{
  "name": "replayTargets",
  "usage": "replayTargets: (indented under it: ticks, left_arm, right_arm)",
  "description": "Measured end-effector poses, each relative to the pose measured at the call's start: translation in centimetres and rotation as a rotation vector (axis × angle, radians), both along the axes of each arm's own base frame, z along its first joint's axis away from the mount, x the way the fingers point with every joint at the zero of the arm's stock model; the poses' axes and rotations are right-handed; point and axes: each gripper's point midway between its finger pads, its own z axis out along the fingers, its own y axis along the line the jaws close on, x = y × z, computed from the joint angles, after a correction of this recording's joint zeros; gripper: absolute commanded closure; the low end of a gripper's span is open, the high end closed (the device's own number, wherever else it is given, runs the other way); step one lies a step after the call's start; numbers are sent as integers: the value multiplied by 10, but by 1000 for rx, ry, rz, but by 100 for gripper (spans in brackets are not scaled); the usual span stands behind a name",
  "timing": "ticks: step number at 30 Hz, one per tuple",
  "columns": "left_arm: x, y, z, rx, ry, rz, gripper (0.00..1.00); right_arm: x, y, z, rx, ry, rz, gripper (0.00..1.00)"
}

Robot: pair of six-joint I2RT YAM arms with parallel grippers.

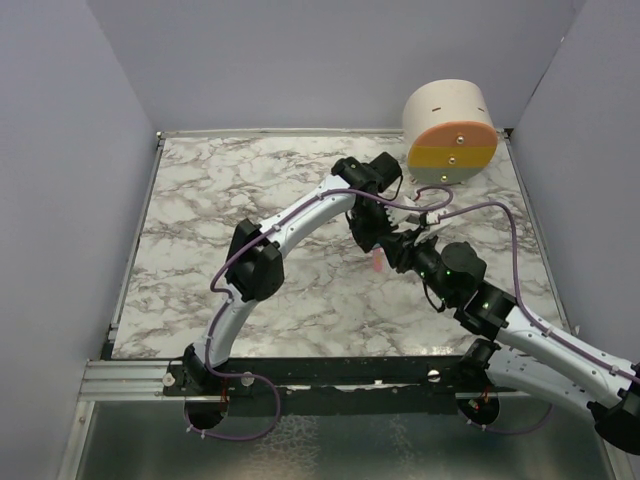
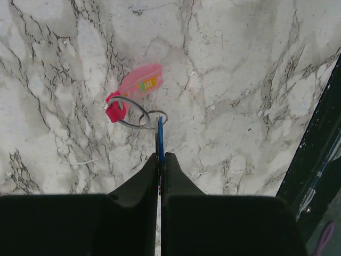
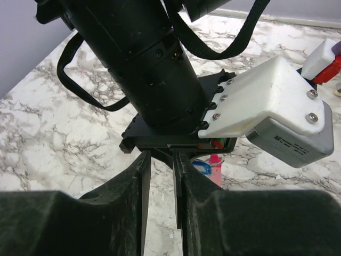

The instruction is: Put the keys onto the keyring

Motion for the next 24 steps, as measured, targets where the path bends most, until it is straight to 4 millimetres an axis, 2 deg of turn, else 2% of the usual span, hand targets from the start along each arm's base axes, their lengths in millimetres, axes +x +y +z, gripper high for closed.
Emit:
replayTargets:
  ticks: [9, 14, 24]
  left_arm:
    - [12, 6, -4, -6, 1, 18, 100]
    - [23, 15, -7, -1, 5, 48, 100]
    - [53, 43, -26, 27, 34, 132, 100]
  right_arm:
    - [-3, -3, -8, -22, 20, 1, 76]
    - [-4, -4, -7, -19, 17, 1, 76]
    - [-5, -2, -8, -19, 19, 11, 76]
